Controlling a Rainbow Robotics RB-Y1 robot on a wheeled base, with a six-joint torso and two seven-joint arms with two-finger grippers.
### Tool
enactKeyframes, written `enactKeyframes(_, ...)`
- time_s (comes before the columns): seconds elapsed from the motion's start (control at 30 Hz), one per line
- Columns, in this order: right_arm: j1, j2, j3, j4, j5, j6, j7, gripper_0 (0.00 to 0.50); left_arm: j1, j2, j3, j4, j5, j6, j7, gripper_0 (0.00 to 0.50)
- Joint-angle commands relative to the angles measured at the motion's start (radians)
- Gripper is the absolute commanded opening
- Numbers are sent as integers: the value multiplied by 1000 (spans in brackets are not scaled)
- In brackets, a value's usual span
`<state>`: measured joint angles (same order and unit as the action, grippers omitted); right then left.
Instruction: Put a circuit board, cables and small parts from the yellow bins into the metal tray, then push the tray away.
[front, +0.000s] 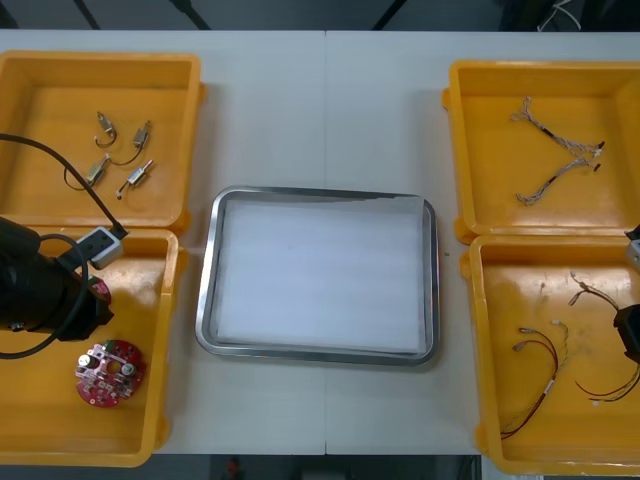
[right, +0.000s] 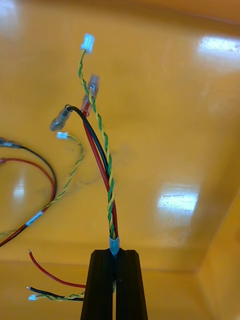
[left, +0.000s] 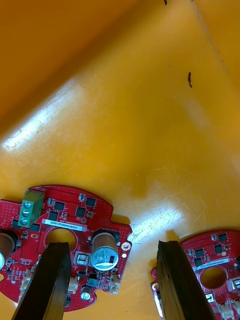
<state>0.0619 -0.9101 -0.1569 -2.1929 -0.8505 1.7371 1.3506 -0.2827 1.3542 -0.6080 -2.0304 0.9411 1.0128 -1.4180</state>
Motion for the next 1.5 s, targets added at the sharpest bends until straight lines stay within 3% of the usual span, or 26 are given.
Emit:
enactKeyframes(0.03, -86, 8, -76, -48, -73, 87, 53, 0, -23, -10, -13, 15, -16, -14, -96, 500)
enactKeyframes(0.27, -195, 7, -112, -50, -150, 183, 53, 0, -23, -10, -45, 33, -41, -42, -98, 500)
enactKeyframes(0.57, -326, 7, -112, -51, -182, 183, 58, 0, -24, -10, -59, 32, -48, -48, -99, 500)
enactKeyframes(0.87, -376, 5, -84, -70, -199, 183, 81, 0, -26, -21, -65, 32, -71, -56, -99, 500)
enactKeyframes(1.03, -404, -19, -26, -94, -191, 183, 90, 0, -26, -21, -67, 32, -73, -56, -99, 470)
enactKeyframes(1.2, -429, -41, 50, -126, -183, 183, 90, 0, -26, -21, -72, 32, -77, -59, -104, 363)
enactKeyframes(1.5, -429, -43, 89, -171, -191, 183, 91, 0, -26, -17, -96, 39, -91, -82, -105, 359)
